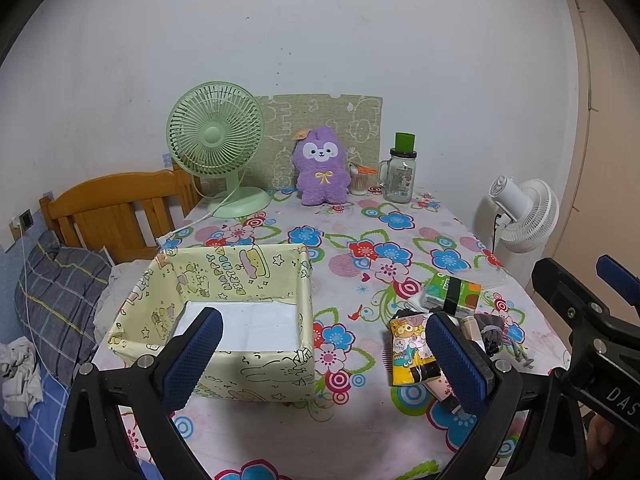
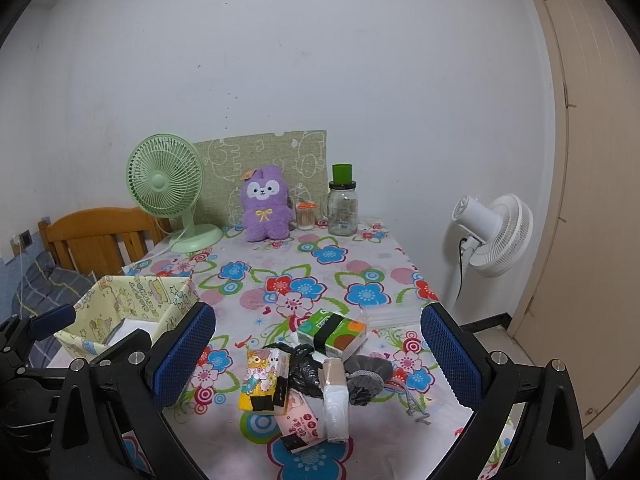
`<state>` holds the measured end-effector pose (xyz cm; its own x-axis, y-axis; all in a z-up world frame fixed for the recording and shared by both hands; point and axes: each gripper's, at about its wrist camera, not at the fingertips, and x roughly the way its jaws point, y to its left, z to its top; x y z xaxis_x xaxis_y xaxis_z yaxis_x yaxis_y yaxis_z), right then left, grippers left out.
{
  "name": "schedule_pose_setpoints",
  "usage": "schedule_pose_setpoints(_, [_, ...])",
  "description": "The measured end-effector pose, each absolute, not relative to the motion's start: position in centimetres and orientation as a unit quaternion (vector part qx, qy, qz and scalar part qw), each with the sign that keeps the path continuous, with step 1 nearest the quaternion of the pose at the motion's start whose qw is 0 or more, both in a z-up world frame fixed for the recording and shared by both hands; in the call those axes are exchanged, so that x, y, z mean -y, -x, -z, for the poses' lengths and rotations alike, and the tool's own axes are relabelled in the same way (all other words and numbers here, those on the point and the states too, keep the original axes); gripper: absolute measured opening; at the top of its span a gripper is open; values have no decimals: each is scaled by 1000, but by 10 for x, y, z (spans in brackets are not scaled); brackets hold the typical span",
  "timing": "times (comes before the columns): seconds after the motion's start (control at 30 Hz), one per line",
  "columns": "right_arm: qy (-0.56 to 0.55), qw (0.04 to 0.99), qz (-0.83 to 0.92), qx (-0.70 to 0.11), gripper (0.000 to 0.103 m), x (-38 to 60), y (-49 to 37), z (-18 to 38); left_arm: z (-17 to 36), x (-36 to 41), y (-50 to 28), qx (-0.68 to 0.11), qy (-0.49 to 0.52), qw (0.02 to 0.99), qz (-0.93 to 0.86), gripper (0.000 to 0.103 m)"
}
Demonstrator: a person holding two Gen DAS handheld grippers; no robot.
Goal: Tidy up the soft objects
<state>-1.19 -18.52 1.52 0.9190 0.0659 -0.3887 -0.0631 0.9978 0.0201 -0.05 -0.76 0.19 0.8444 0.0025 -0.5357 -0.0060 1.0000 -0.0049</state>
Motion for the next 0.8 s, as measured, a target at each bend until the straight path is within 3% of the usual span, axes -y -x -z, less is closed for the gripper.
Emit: schedule_pose_setpoints(0.8, [-3,978,-32,-204,103,186,13,-14,-3,11,3,-280,3,960,-1,102])
